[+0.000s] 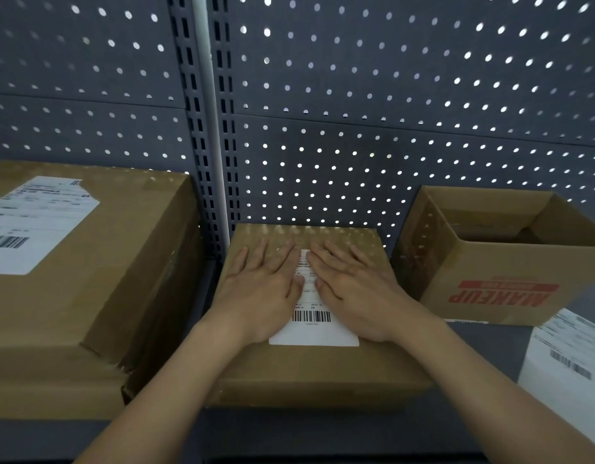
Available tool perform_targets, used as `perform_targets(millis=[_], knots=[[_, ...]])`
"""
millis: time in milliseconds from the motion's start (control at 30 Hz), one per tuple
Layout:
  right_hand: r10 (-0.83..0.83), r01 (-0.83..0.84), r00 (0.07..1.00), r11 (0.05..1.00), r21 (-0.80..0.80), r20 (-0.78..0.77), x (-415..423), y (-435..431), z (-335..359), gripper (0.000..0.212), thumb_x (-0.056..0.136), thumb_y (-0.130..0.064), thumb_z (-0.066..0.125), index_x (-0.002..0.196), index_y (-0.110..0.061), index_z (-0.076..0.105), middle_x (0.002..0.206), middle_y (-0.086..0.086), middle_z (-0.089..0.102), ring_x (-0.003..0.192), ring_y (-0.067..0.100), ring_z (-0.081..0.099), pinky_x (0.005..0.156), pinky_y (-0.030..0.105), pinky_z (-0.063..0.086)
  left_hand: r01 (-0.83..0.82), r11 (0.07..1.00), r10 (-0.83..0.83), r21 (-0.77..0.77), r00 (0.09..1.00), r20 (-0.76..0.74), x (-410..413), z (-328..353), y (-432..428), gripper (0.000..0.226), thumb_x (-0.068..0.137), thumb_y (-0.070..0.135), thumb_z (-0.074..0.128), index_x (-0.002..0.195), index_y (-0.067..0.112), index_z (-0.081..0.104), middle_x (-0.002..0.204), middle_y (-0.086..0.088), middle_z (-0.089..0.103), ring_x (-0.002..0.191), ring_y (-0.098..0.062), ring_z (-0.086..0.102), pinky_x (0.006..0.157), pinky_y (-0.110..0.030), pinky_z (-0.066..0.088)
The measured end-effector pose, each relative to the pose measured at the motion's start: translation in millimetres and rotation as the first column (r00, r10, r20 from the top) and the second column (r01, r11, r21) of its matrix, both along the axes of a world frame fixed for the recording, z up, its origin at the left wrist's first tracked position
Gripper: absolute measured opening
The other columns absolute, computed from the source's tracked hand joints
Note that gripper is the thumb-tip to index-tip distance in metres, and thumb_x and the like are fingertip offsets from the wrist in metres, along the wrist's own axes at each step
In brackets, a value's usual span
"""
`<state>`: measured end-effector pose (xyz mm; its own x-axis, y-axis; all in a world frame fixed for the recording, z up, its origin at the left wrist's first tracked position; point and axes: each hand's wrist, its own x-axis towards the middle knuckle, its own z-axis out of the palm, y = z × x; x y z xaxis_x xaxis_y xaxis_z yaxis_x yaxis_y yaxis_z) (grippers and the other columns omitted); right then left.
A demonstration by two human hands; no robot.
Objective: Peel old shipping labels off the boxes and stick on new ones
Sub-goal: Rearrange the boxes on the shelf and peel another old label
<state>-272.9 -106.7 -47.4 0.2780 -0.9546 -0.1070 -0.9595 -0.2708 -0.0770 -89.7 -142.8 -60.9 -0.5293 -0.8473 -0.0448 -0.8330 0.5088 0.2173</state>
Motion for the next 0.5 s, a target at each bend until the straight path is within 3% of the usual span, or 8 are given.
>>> perform_targets(millis=[100,300,500], knots=[[0.002,-0.002,1.0,1.0,-0.01,-0.004,0,0,-2,0.063,0.098,-0.045,0.004,0.157,-0.023,0.002,0.164,-0.009,-0.005,0.149,0.007,-0.011,0.122,0.036,-0.006,-0.002,1.0,0.002,-0.003,1.0,0.008,0,-1,0,0.058,0.102,0.048,0.009,0.154,0.03,-0.009,0.16,0.015,-0.015,0.146,-0.014,-0.023,0.12,-0.039,-0.012],[-0.019,0.019,0.999,1.0,-0.006,0.051,1,2,3,0.057,0.105,-0.042,0.016,0.157,-0.022,0.003,0.164,-0.008,-0.004,0.149,0.006,-0.01,0.123,0.035,-0.005,0.0,1.0,0.0,0.01,0.999,-0.034,4,4,0,0.064,0.101,0.053,0.014,0.155,0.025,-0.005,0.162,0.009,-0.009,0.148,-0.013,-0.015,0.121,-0.037,-0.008],[-0.091,0.096,0.993,0.994,-0.05,0.08,-5,7,8,0.062,0.104,-0.047,0.019,0.157,-0.018,0.004,0.164,-0.004,-0.001,0.15,0.01,-0.003,0.118,0.027,-0.007,-0.032,0.999,0.031,0.01,0.999,0.018,13,6,2,0.069,0.098,0.06,0.01,0.154,0.026,-0.012,0.162,0.009,-0.012,0.148,-0.016,-0.017,0.121,-0.041,-0.007]])
